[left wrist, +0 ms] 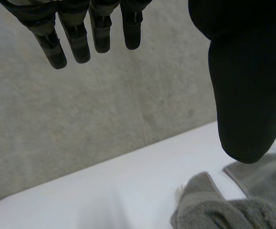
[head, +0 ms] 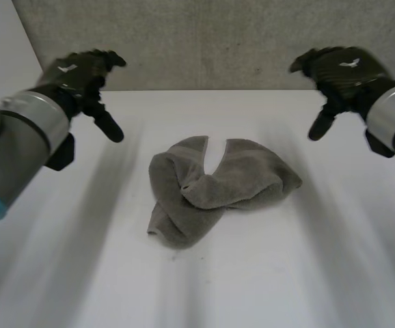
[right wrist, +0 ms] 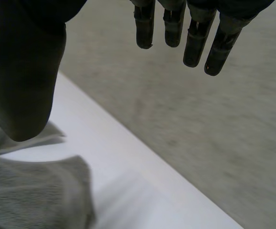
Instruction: Fold the towel.
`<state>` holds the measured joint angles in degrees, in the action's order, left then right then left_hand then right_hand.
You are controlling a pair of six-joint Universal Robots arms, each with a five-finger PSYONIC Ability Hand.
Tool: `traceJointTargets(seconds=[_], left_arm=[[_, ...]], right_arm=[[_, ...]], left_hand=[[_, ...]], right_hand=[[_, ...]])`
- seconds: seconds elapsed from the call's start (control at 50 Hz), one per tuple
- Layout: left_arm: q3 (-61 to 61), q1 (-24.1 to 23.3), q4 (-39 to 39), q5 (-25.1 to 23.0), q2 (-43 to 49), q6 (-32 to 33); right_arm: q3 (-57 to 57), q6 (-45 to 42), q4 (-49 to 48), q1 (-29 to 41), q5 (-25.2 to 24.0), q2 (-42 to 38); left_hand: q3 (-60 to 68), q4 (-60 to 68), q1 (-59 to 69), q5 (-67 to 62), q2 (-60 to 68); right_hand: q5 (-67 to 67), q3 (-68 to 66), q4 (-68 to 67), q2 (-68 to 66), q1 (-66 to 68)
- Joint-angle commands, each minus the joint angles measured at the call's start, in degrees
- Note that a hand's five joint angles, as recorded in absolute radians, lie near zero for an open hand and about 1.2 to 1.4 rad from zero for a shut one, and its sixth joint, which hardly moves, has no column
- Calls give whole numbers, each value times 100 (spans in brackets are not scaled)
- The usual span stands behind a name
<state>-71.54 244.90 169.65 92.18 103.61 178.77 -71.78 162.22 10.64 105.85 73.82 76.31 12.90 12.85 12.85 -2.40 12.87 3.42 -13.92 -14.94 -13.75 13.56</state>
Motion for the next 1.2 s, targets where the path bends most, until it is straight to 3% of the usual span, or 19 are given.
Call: traceJointTargets(seconds=[0.02,0.06,0.16,0.34,0.4,0.44,0.46,0.48,0.5,0.52,0.62,0.72,0.76,0.9,1.02,1.14,1.16,1.18,1.2], left_arm=[[396,-30,490,-869,1109,624],[675,-39,726,-1402,1730,1114],[1054,-57,877,-1975,2609,1721],[1327,-57,850,-2178,3447,2276],[1301,-57,850,-2161,3596,2478],[1292,-65,859,-2099,3666,2688],[1292,-65,859,-2099,3666,2689],[1292,-65,868,-2090,3666,2785],[1292,-65,868,-2090,3666,2786],[1309,-65,868,-2064,3631,2847],[1450,-74,912,-1669,3157,2821],[1406,-162,1070,-798,2093,2435],[1179,-276,1236,-151,1350,1797],[-202,-232,1325,529,28,299],[-2241,-320,1219,441,-623,-62],[-3603,-514,762,98,-693,0],[-3751,-522,597,46,-702,17],[-3753,-522,595,45,-702,18],[-3822,-549,378,37,-702,52]], right_arm=[[630,-332,79,67,-1160,-1013],[1189,-332,149,93,-1308,-1748],[1876,-384,263,400,-1370,-2715],[2467,-797,905,647,-1362,-3817],[2502,-1298,1274,718,-1265,-4010],[2537,-1841,1484,735,-1195,-4054],[2537,-1843,1485,735,-1195,-4054],[2572,-2000,1511,735,-1177,-4011],[2572,-2001,1511,735,-1177,-4010],[2624,-2028,1494,735,-1160,-3897],[2678,-1351,1037,691,-1151,-3105],[2106,-173,-18,621,-1133,-1901],[1311,212,-683,638,-1081,-1052],[-583,196,-1732,744,-940,191],[-1858,-542,-853,876,-1019,472],[-2033,-2450,1045,1280,-913,-257],[-1955,-2763,1559,1280,-1000,-405],[-1885,-2905,1868,1280,-1019,-467],[-1884,-2907,1872,1280,-1019,-468]], left_hand=[[371,376,376,-420,374],[371,376,376,-420,374],[337,342,342,-387,340],[505,510,510,-555,508],[1363,1368,1368,-1413,1366],[3853,3858,3858,-3903,3856],[3869,3874,3874,-3919,3872],[5668,5673,5673,-5718,5671],[5686,5691,5691,-5736,5689],[6700,6705,6705,-6749,6703],[6710,6715,6715,-6760,6713],[6710,6715,6715,-6760,6713],[6710,6715,6715,-6760,6713],[6710,6715,6715,-6760,6713],[6710,6715,6715,-6760,6713],[6174,6179,6179,-6224,6177],[4792,4797,4797,-4841,4795],[4778,4783,4783,-4828,4781],[2396,2401,2401,-2446,2400]], right_hand=[[-342,392,494,375,-356],[-342,392,494,375,-356],[-342,392,494,375,-356],[-342,392,494,375,-356],[406,-356,-254,-374,393],[2130,-2080,-1978,-2097,2116],[2139,-2089,-1987,-2106,2125],[3804,-3754,-3652,-3772,3790],[3821,-3771,-3669,-3788,3807],[6136,-6086,-5984,-6103,6122],[6658,-6608,-6506,-6625,6644],[6658,-6608,-6506,-6625,6644],[6658,-6608,-6506,-6625,6644],[6658,-6608,-6506,-6625,6644],[6658,-6608,-6506,-6625,6644],[6630,-6580,-6478,-6598,6616],[4849,-4798,-4696,-4816,4835],[2766,-2716,-2613,-2733,2752],[2745,-2695,-2593,-2712,2731]])
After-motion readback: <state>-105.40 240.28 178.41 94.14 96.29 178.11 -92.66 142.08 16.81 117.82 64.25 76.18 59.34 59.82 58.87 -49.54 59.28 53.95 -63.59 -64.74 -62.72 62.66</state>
